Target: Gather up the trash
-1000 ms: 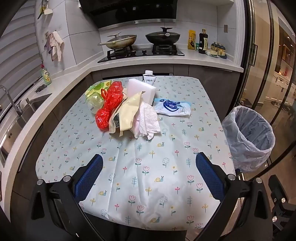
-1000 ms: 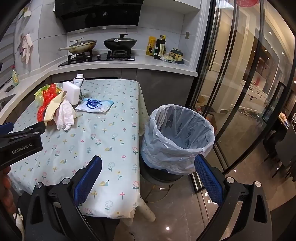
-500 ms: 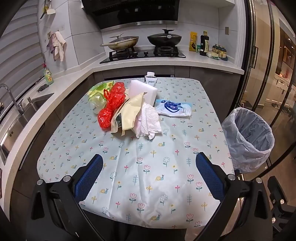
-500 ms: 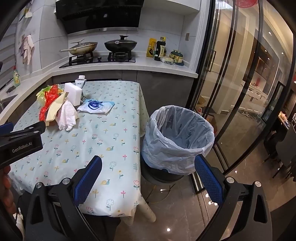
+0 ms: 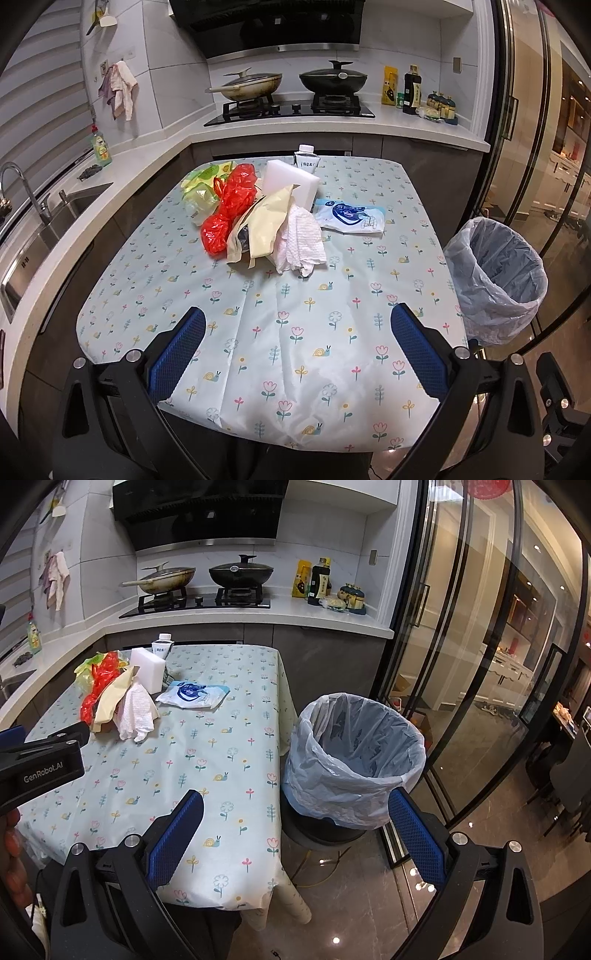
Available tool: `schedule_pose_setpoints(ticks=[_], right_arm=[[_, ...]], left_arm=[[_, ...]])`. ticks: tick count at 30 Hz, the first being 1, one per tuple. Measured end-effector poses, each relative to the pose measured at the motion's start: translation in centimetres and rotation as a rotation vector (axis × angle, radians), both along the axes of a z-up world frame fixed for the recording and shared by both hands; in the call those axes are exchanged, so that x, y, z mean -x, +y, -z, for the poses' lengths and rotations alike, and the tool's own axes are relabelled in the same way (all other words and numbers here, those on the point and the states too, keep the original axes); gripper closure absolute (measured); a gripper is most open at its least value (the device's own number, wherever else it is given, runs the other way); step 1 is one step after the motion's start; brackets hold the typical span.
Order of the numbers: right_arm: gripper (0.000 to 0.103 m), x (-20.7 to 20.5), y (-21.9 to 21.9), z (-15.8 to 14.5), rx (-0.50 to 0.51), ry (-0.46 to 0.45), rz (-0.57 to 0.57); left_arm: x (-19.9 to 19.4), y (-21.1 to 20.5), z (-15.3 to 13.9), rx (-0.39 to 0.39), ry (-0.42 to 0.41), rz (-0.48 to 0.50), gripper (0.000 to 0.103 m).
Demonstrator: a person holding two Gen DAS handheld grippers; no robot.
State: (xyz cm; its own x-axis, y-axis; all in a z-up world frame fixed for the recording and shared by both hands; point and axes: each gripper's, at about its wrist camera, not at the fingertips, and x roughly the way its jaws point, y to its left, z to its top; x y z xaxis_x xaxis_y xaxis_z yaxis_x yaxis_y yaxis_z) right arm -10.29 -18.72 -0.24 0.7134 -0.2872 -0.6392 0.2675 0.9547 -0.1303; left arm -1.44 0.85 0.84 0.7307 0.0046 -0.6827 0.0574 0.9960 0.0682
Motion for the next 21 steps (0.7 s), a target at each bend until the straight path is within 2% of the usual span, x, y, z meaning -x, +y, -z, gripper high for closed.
schedule_pose_setpoints(ticks=[21], right_arm=[[0.007, 0.20, 0.25, -0.10, 0.005, -0.012, -0.004]], left_arm=[[0.30, 0.21, -0.24, 0.003, -0.008, -0.003, 0.007]])
